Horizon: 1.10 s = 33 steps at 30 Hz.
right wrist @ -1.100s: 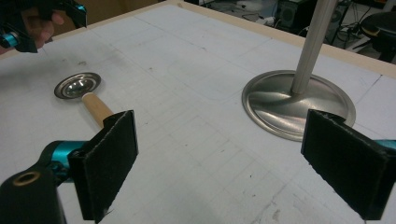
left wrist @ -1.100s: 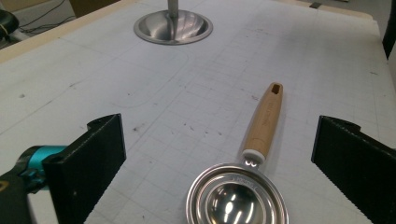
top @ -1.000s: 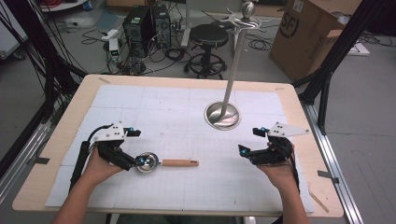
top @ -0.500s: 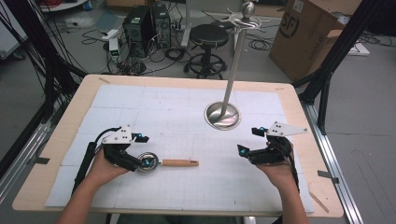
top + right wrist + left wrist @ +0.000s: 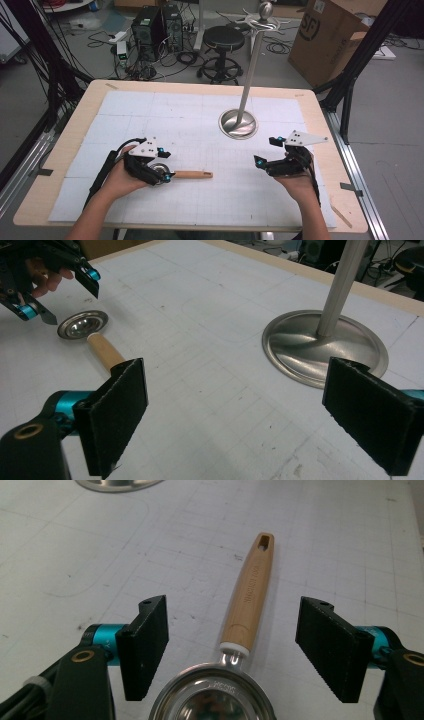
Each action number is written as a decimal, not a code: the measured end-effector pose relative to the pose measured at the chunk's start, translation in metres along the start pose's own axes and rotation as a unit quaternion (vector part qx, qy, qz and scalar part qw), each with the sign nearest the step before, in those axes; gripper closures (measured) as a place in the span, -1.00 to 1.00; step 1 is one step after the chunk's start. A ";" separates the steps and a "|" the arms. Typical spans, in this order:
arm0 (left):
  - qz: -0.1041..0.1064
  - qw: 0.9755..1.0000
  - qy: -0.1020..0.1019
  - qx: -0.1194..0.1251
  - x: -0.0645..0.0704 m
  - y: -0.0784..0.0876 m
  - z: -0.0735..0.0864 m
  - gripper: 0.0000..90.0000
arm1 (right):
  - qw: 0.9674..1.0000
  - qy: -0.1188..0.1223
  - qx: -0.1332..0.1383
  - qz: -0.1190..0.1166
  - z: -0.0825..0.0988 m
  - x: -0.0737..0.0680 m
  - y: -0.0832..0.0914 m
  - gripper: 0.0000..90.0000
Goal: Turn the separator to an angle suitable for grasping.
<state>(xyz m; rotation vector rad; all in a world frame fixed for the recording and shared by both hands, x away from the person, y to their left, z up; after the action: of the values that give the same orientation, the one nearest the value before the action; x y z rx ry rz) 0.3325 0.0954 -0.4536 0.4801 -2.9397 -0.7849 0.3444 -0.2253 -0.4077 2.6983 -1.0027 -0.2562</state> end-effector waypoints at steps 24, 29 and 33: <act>0.015 0.992 -0.020 -0.123 0.004 -0.032 0.017 0.06 | 1.000 0.003 -0.025 -0.010 0.008 -0.003 -0.007 -0.78; 0.013 0.991 -0.025 -0.130 0.005 -0.034 0.017 0.14 | 0.999 0.006 -0.029 -0.012 0.009 -0.003 -0.008 -0.78; 0.013 0.991 -0.023 -0.135 0.003 -0.034 0.019 0.24 | 0.999 0.007 -0.033 -0.013 0.010 -0.005 -0.008 -0.78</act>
<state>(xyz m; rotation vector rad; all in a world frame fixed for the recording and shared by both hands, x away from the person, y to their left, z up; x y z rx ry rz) 0.3366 0.0760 -0.4873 0.4067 -2.8109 -1.1816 0.3432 -0.2175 -0.4193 2.6506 -0.9397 -0.2713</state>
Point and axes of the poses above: each handheld gripper's, and its own axes: y roughly backward along the jaws, z roughly out of its underside, x roughly to its right, the point moved 8 cm from there along -y, roughly forward along the jaws, and after that the axes turned 10 degrees about x, right-handed, at the moved point
